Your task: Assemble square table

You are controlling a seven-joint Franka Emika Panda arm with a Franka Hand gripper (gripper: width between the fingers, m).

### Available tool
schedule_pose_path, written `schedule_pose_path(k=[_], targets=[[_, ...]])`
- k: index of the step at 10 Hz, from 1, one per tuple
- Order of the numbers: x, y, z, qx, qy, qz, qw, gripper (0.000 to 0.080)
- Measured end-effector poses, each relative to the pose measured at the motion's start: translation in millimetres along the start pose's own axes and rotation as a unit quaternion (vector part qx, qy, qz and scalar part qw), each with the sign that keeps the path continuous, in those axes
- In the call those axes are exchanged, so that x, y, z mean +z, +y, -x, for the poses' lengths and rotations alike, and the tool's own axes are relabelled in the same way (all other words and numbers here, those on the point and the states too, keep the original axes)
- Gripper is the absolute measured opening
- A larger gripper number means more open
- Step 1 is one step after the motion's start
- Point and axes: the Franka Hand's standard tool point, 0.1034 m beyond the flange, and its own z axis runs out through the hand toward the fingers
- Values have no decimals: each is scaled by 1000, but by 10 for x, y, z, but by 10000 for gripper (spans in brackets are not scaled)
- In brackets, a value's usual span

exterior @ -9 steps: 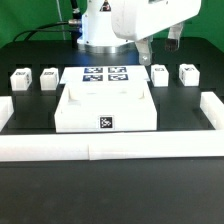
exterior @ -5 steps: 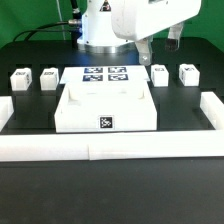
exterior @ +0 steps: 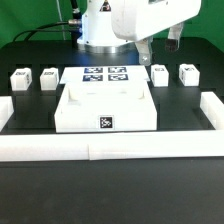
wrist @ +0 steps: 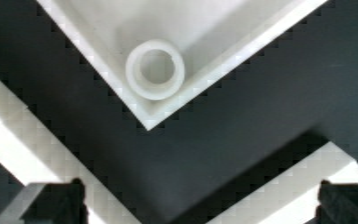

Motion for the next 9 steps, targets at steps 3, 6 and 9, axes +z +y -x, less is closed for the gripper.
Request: schedule_pose_path(k=[3,6,9], targets=[[166,-162,386,-79,4,3,997,650],[524,-318,1058,-269,6,0,963,650],[934,-448,1472,-330,16,-1,944,650]])
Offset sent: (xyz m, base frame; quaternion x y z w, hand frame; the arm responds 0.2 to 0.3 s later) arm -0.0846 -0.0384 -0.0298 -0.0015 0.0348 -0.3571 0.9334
